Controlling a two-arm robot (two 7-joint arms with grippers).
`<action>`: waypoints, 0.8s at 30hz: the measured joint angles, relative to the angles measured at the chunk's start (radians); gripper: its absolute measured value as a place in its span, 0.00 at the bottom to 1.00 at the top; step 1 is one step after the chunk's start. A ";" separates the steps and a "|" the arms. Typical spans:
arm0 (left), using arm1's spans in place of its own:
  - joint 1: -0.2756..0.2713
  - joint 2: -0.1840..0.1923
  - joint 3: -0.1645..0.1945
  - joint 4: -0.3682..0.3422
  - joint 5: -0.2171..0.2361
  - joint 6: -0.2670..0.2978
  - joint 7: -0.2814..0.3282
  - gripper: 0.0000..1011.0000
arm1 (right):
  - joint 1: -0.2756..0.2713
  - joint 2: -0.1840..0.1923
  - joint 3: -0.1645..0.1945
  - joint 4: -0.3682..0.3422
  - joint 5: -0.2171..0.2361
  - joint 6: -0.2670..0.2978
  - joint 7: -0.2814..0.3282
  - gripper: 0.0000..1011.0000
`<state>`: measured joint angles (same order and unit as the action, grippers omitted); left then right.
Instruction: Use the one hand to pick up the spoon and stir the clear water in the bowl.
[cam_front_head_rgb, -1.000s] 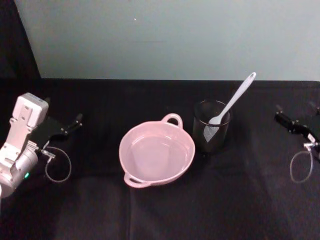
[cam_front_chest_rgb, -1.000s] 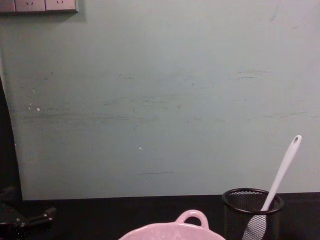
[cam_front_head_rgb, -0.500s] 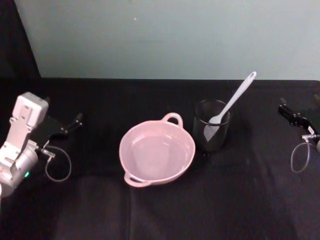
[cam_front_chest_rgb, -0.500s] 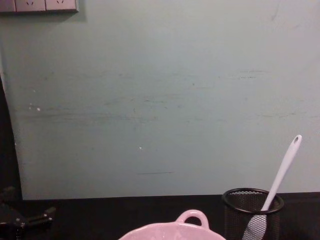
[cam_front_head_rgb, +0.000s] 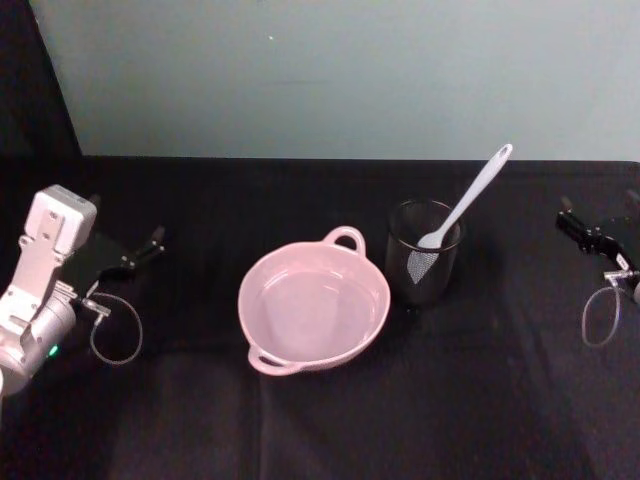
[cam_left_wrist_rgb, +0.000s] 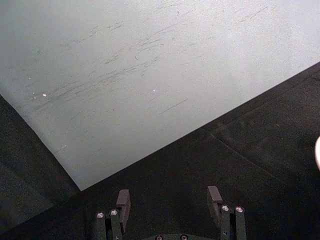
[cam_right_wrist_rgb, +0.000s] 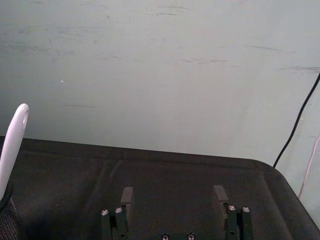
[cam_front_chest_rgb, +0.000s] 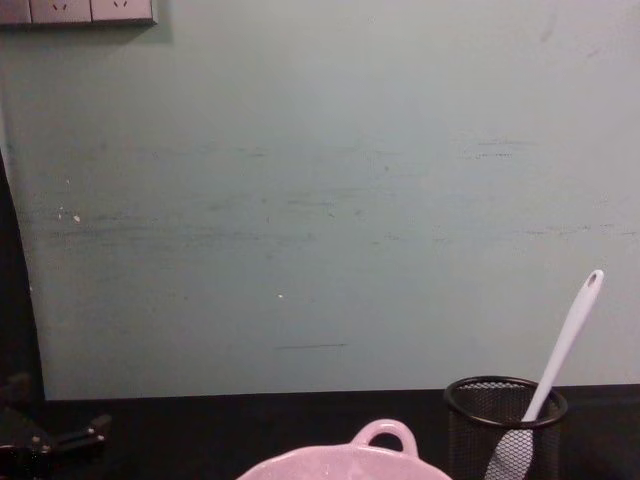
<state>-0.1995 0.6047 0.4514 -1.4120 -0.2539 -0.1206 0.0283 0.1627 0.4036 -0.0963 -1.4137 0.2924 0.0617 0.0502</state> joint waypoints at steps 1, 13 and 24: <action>0.000 0.000 0.000 0.000 0.000 0.000 0.000 1.00 | 0.000 0.000 0.000 0.000 0.000 0.000 0.000 0.99; 0.000 0.000 0.000 0.000 0.000 0.000 0.000 1.00 | -0.001 0.001 -0.001 -0.002 0.001 0.000 0.000 0.99; 0.000 0.000 0.000 0.000 0.000 0.000 0.000 1.00 | -0.002 0.002 -0.001 -0.002 0.001 0.000 0.000 0.99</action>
<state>-0.1995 0.6047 0.4514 -1.4120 -0.2539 -0.1205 0.0283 0.1610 0.4055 -0.0971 -1.4161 0.2934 0.0618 0.0502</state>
